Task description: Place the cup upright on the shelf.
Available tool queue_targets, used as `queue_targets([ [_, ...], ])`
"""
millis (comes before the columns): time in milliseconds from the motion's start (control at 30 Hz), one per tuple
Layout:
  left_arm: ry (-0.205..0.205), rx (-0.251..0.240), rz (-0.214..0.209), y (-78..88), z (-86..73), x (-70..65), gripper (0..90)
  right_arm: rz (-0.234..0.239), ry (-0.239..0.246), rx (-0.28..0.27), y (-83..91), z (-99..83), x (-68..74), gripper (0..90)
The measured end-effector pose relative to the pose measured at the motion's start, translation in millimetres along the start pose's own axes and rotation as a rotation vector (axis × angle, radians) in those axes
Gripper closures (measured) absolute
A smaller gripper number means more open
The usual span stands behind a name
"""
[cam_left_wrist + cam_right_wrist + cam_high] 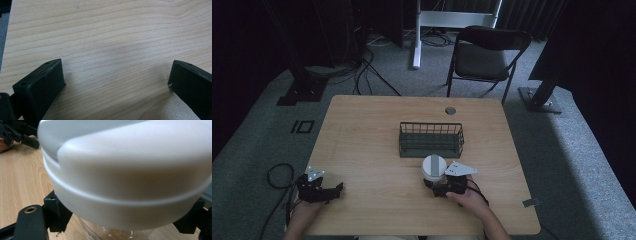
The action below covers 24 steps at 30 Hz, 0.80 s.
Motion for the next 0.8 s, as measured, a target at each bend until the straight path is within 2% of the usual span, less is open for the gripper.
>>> queue_targets([
  [100,0.0,0.0,0.0,0.0,0.0,0.0,0.6,-0.009,0.011,0.004,-0.3,0.3,-0.5,18.4],
  [467,0.0,0.0,0.0,0.0,0.0,0.0,0.6,0.0,0.003,-0.006,5.2,8.4,-3.2,18.4],
  [800,0.0,0.0,0.0,0.0,0.0,0.0,0.6,-0.012,0.017,-0.024,15.4,24.7,-8.2,18.4],
])
Point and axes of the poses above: each handheld gripper's, and its own axes: y roughly backward along the jaws, z roughly out of its top, x roughly to its left, the point moved 6 cm from there along -y, roughly forward along the jaws, and after that the axes turned 6 degrees about y, right-handed, at the moved point
